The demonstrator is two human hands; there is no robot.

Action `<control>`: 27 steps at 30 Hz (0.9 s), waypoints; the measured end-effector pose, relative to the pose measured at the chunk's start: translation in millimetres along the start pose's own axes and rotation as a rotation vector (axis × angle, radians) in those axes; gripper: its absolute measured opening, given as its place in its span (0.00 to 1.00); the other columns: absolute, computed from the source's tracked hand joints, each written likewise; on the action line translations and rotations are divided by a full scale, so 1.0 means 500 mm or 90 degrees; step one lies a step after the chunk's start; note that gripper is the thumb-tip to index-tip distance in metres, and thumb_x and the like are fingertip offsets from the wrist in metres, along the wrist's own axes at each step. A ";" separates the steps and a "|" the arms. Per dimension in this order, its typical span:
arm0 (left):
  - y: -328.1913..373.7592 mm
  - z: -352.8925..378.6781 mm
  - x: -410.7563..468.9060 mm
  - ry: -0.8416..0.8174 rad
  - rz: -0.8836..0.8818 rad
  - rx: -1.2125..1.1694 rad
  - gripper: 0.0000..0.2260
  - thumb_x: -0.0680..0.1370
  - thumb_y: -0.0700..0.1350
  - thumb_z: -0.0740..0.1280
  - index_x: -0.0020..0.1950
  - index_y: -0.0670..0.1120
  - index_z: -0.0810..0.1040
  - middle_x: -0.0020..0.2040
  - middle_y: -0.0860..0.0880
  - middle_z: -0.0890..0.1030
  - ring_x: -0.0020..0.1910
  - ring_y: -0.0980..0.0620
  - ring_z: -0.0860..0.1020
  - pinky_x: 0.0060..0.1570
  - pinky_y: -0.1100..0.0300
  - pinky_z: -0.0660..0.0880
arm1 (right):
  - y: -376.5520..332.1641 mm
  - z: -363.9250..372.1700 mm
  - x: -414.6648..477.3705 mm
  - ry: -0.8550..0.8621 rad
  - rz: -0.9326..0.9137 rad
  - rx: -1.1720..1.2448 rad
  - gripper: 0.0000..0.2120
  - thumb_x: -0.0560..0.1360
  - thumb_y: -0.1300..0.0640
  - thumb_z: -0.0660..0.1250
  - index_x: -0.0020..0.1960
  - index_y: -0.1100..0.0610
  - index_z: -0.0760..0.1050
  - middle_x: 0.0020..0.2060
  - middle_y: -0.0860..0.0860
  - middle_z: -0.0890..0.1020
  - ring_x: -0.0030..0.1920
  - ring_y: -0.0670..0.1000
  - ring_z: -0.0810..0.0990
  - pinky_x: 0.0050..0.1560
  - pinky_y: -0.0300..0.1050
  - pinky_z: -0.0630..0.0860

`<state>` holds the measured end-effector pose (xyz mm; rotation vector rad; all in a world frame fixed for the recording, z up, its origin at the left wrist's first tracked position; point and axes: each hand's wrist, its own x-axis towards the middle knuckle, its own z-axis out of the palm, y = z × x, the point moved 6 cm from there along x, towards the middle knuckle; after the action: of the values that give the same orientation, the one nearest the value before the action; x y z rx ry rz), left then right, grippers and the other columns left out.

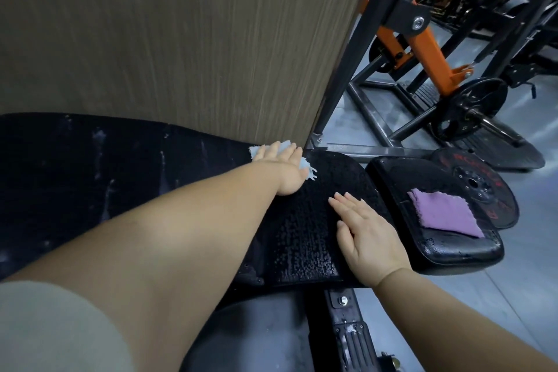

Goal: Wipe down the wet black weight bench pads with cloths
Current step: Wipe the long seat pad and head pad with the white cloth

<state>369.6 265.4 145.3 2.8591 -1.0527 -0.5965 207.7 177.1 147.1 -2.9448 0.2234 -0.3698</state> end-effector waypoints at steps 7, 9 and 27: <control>0.038 0.056 -0.133 -0.022 0.069 0.002 0.27 0.84 0.58 0.42 0.79 0.51 0.37 0.79 0.55 0.35 0.77 0.50 0.33 0.74 0.50 0.33 | 0.000 -0.003 -0.001 -0.010 0.008 0.005 0.33 0.73 0.45 0.43 0.70 0.54 0.71 0.70 0.49 0.71 0.73 0.47 0.64 0.71 0.31 0.44; 0.047 0.074 -0.178 -0.026 0.087 0.005 0.27 0.83 0.58 0.42 0.79 0.51 0.37 0.78 0.55 0.34 0.76 0.50 0.32 0.74 0.50 0.32 | 0.000 -0.004 -0.002 -0.014 0.010 0.002 0.34 0.72 0.44 0.41 0.71 0.53 0.70 0.70 0.48 0.70 0.73 0.46 0.63 0.70 0.29 0.42; 0.033 0.133 -0.333 -0.039 0.085 -0.003 0.26 0.84 0.58 0.41 0.79 0.53 0.36 0.77 0.58 0.33 0.75 0.54 0.29 0.71 0.54 0.27 | -0.016 -0.004 0.000 -0.069 0.083 -0.001 0.23 0.80 0.56 0.54 0.76 0.52 0.61 0.75 0.46 0.62 0.76 0.45 0.54 0.74 0.39 0.44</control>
<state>219.1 364.5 143.5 2.7549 -1.2368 -0.6784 208.1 184.8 150.4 -2.9218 0.3979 -0.1910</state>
